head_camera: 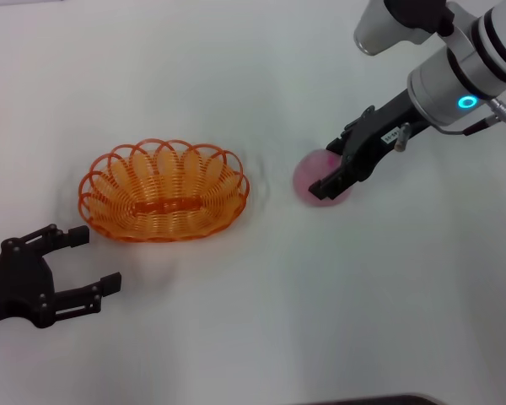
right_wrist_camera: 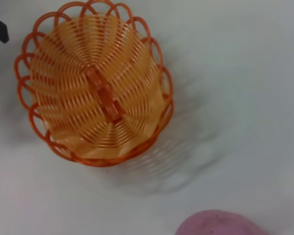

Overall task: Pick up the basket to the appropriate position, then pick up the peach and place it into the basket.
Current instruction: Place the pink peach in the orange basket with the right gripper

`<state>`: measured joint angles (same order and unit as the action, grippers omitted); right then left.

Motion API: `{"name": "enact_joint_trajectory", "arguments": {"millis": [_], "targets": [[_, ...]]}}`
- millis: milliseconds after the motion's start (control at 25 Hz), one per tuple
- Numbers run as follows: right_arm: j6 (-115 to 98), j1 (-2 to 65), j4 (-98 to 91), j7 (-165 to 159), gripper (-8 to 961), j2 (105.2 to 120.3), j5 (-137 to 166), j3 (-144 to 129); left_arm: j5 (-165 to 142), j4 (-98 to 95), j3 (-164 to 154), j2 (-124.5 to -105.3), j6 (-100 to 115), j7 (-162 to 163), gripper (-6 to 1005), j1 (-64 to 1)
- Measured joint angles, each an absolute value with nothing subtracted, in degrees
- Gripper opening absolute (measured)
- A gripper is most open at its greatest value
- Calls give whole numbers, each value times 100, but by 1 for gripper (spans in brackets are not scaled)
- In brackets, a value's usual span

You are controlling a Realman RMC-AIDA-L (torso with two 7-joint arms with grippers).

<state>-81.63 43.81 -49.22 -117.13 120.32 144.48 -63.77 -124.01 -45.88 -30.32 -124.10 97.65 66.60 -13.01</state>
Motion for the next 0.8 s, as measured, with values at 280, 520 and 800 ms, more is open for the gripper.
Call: {"name": "enact_joint_trajectory", "arguments": {"millis": [280,520,800], "targets": [[-8033,4372,-4948,-11797,741,12032,14448,-6412,-12402,-4588,-3032,-12410,9760,6662,873,-1301],[-7993,4371,-4945,-11818,528,12032,14474,-6440,-12402,-4588,-3033,-12410,9761,6683,873,-1293],[-8099,4337,-4990,-11744,361,12012,14271,-6403,-12402,-4610,-3032,-12410,9762,6713,872,-1277]]}}
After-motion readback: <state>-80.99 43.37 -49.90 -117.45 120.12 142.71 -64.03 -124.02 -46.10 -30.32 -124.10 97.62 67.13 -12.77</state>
